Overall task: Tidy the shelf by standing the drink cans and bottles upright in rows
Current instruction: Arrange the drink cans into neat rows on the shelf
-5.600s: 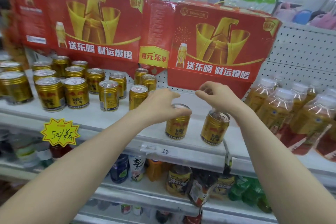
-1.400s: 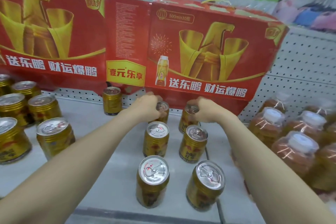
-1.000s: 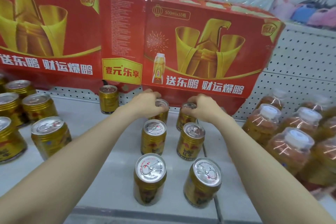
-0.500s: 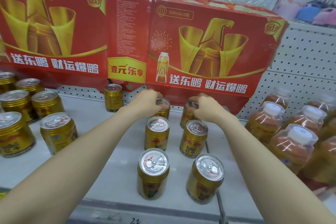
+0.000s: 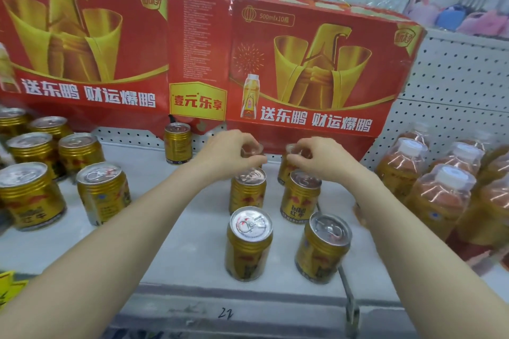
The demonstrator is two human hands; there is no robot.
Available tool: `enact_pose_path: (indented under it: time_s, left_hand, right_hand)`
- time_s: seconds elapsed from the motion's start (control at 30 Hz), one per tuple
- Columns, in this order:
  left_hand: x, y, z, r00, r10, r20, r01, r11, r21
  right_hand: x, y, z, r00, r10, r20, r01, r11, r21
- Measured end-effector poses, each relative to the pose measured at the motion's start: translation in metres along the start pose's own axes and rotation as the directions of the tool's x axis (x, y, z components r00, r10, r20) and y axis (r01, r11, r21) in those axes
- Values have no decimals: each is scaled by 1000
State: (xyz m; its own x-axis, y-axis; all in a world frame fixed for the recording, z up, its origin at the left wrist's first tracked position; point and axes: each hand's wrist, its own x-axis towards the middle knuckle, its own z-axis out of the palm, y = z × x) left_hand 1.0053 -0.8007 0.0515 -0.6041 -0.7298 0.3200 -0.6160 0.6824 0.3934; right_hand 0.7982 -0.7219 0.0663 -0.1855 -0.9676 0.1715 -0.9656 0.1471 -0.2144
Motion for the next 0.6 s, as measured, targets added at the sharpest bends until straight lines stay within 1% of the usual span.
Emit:
enact_pose_path:
  time_s: [0.07,0.1,0.17,0.23,0.4,0.47,0.5,0.53,0.57,0.6]
  left_hand:
    - [-13,3,-5,983,53,177,-62,997,46]
    - [-19,2,-4,973,73,219,-91,993,77]
    - [-24,2,-1,974,76,215,-102,989,111]
    - [-31,4,1,981,71,183,-91,991,103]
    - [-43,12,-1,983,45,179,-59,995,75]
    - [-51,14,-2,990,39,138,-42,999,22]
    - [-57,15,-3,997,39,74,-37,999,-24]
    - [-64,16,-3,999,44,-19,-45,996,-77]
    - [-72,17,-5,992,52,-114,-67,988,-139]
    - [-81,19,-6,982,57,-180,-96,973,-210]
  right_hand:
    - [-18,-9,-4,995,30,96,-28,999,-19]
    - [-29,-15,-4,991,44,124,-40,998,-38]
    - [-40,-22,-5,990,57,130,-46,996,-81]
    - [-49,-27,-1,992,71,106,-59,992,-108]
    - [-63,-30,-1,993,75,96,-70,996,-54]
    - [-69,-31,1,994,85,73,-82,996,-44]
    - [-72,-31,3,996,83,41,-82,996,-36]
    - [-77,-31,6,996,83,-14,-83,996,-17]
    - [-83,-30,9,993,85,-85,-83,996,23]
    - [-93,-30,11,983,92,-160,-81,994,74]
